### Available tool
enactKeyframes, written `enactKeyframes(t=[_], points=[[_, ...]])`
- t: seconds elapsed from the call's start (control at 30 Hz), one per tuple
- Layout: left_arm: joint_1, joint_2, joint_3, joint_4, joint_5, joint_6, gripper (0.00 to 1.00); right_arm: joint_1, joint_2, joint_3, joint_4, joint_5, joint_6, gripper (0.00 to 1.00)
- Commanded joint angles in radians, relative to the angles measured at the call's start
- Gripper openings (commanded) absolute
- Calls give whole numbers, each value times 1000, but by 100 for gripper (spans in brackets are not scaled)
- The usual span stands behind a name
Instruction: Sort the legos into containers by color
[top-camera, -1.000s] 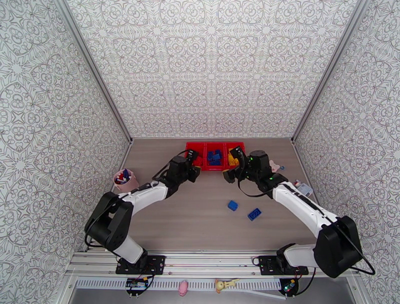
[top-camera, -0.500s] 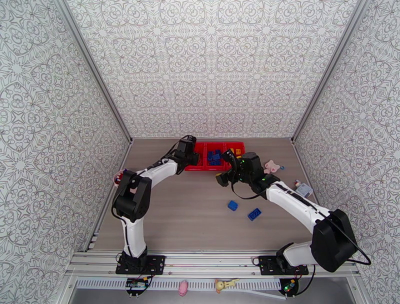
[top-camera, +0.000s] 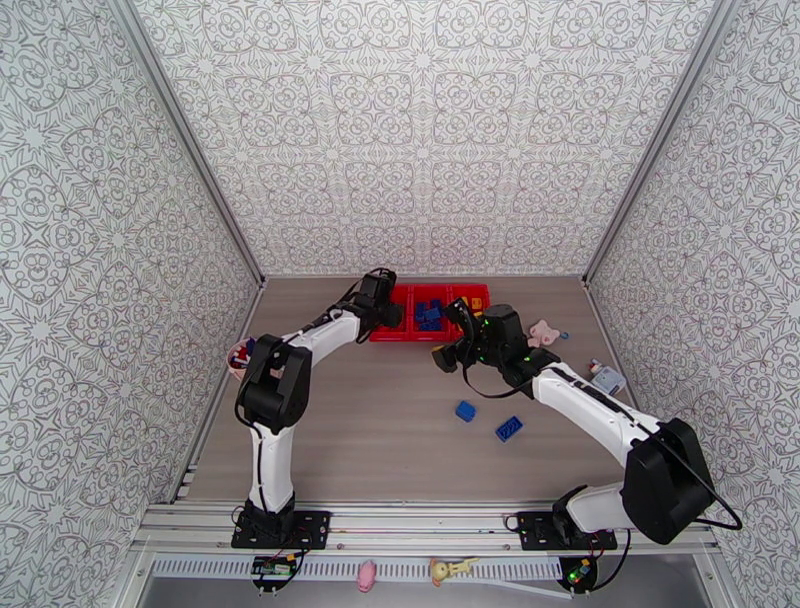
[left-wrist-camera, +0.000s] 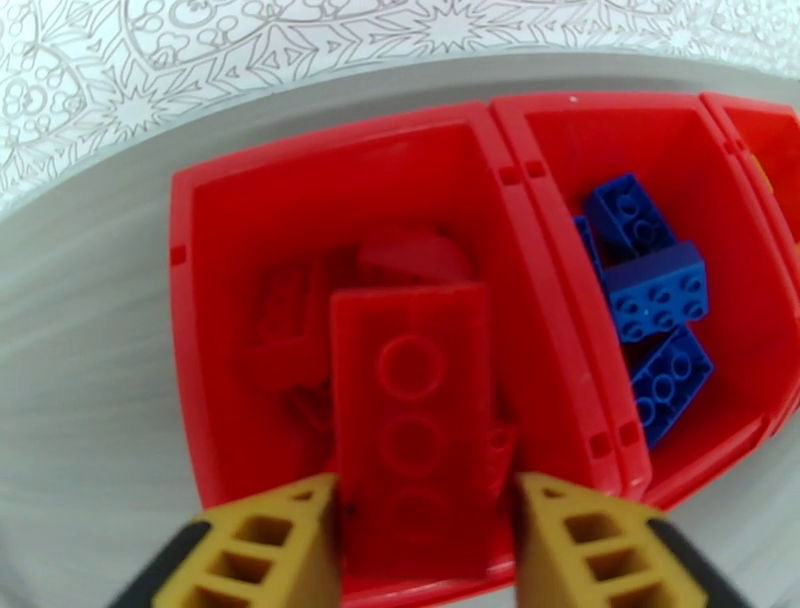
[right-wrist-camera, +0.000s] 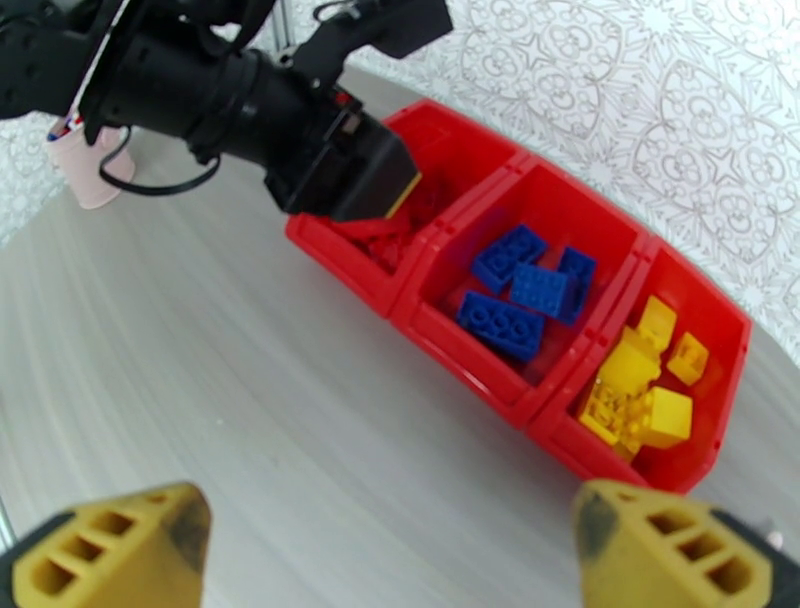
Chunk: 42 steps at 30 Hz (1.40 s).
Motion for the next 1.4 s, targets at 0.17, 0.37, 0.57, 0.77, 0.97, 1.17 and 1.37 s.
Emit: enactKeyframes(t=[0.17,0.37,0.57,0.77,0.97,1.17,1.37], points=[[-2,-215,-217,170,44,48,79,9,-3,36,-74,59,9,100],[-34,-418,-510,382,109,130,97,13,-3,39,-149,76,-27,100],[-120,-618,-760,474,163,250,100,37,8,45,-272,124,-78,100],[-206,-771,-901,428,225,320,100,91,52,61,-398,186,-123,100],[-244,-885,-1019,383,339,377,100,139,126,73,-483,212,-151,100],[-269,-909,-1061,384,387,408,100,149,185,80,-560,189,-175,100],[-272,-883,-1065,417,427,425,100,149,241,94,-633,229,-199,99]])
